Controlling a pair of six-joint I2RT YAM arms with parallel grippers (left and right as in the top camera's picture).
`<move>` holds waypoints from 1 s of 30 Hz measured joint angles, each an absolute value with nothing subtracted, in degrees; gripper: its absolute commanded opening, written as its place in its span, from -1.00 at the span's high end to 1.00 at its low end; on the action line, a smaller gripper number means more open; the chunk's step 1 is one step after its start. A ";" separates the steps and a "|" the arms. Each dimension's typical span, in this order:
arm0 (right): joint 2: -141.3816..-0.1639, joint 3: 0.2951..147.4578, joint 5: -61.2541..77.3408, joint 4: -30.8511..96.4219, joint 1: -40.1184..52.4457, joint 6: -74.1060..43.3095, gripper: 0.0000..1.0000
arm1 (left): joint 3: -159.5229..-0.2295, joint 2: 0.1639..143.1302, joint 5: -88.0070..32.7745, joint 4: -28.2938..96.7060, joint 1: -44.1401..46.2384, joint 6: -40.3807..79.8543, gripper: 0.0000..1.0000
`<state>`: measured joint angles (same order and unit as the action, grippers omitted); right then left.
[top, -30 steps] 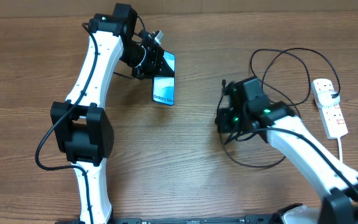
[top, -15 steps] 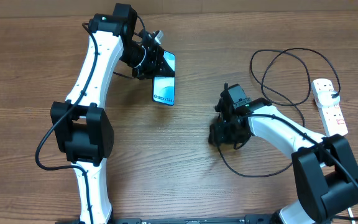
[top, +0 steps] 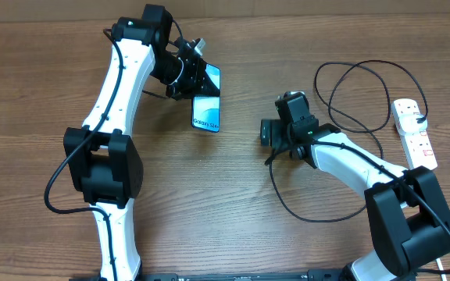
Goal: Plug charger to phone and switch on socket
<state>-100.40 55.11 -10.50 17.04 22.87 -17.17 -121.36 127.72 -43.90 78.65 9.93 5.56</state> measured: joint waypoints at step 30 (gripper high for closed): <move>-100.68 55.11 -13.98 15.03 22.87 -18.04 -1.00 | -121.36 127.72 -45.43 79.40 9.93 5.56 0.92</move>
<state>-100.68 55.11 -13.98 15.03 22.87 -18.04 -121.36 127.72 -45.43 79.40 9.93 5.56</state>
